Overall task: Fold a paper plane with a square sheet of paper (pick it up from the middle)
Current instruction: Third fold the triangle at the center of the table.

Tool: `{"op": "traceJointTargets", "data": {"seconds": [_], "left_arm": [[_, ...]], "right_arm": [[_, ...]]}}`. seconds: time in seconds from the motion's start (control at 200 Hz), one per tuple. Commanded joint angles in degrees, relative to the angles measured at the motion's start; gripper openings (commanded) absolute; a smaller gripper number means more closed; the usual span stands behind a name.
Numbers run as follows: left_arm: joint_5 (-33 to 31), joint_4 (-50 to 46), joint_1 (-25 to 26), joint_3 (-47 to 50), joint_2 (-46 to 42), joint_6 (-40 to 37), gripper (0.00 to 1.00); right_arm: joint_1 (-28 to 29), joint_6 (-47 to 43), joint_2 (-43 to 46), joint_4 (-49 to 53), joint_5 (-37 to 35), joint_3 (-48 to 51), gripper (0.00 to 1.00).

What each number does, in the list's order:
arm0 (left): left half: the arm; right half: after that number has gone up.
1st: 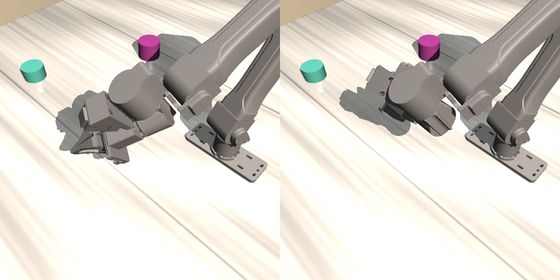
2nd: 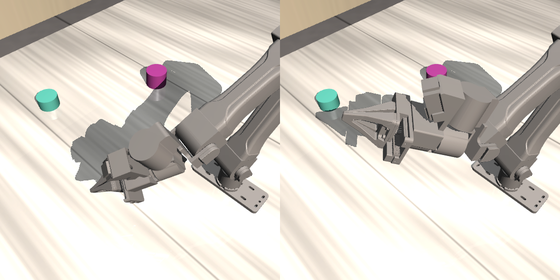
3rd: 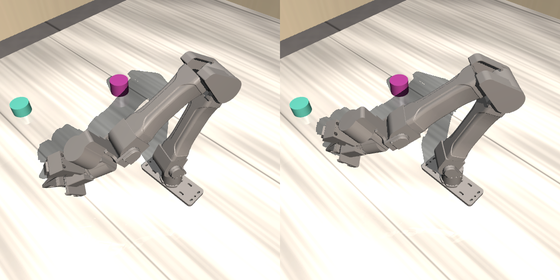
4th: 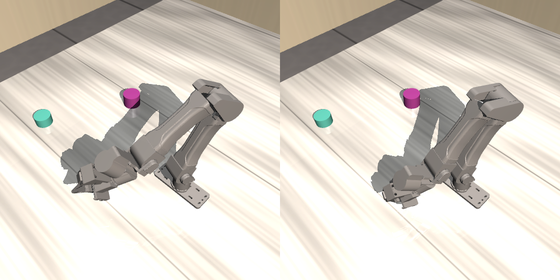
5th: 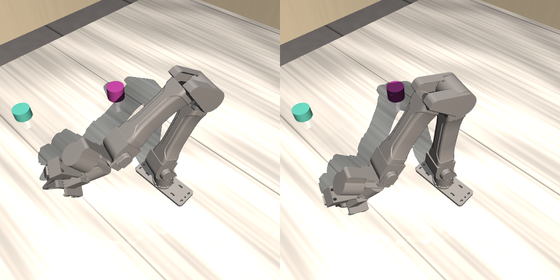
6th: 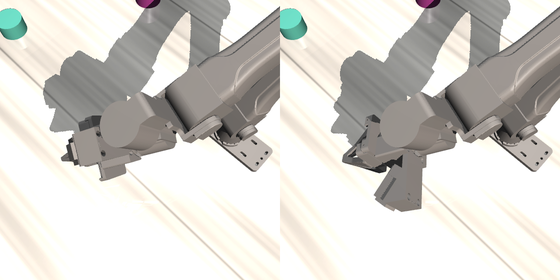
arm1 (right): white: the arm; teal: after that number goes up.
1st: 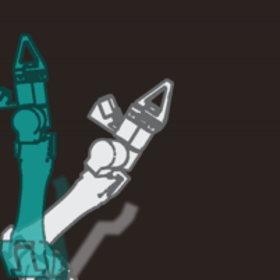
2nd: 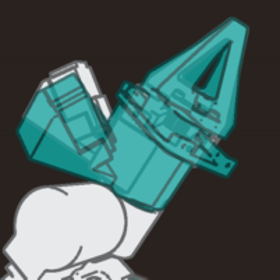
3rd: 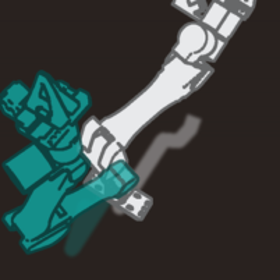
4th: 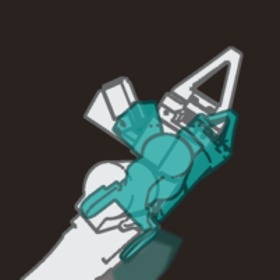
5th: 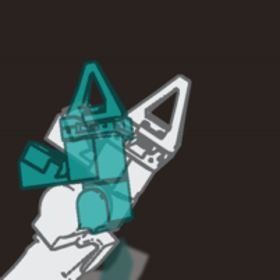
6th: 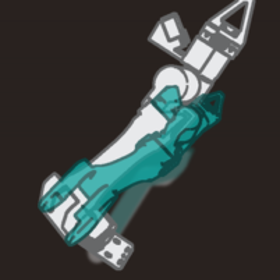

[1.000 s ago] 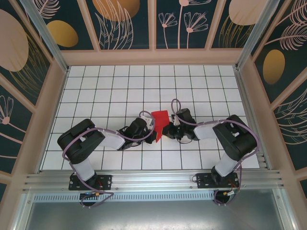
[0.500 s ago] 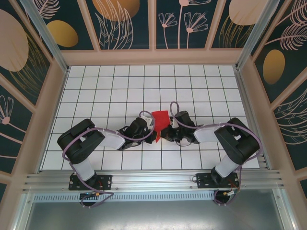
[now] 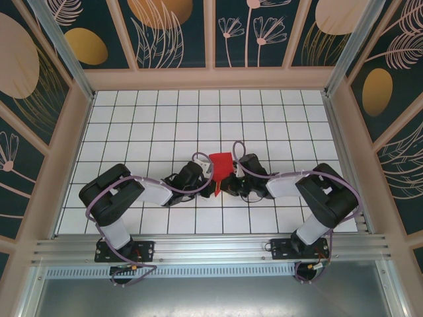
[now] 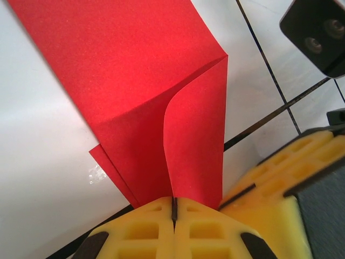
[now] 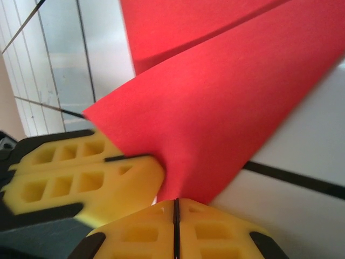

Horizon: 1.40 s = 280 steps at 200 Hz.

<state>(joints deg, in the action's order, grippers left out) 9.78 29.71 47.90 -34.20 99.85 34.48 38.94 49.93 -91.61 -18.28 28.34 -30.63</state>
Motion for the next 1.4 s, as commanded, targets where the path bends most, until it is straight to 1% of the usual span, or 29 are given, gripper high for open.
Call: {"op": "traceJointTargets", "data": {"seconds": [0.0,0.185,0.32,0.686,0.996,1.211,1.396], "left_arm": [[-2.1,-4.8,-0.4,1.0,0.7,0.5,0.00],[-2.0,-4.8,-0.4,0.8,0.7,0.5,0.00],[-1.9,-4.7,-0.3,0.9,0.8,0.5,0.00],[-2.0,-4.4,-0.4,1.3,0.4,0.6,0.00],[-2.0,-4.0,-0.4,1.4,0.2,1.1,0.00],[-1.5,-2.3,-0.4,2.2,0.2,2.7,0.00],[-1.0,-1.7,-0.4,2.4,0.3,3.4,0.00]], "right_arm": [[1.5,2.1,1.4,-1.2,-0.5,0.1,0.11],[2.7,2.7,-2.2,-1.2,-2.5,-0.2,0.11],[2.9,2.6,-4.4,1.7,-4.6,-0.6,0.10],[4.1,4.3,3.3,-0.5,-2.7,0.4,0.11],[5.3,7.0,-0.3,-6.3,-1.3,1.5,0.11],[5.5,9.0,-3.1,-9.1,-2.4,3.0,0.11],[5.7,8.8,-3.4,-6.5,-5.2,2.7,0.10]]}}
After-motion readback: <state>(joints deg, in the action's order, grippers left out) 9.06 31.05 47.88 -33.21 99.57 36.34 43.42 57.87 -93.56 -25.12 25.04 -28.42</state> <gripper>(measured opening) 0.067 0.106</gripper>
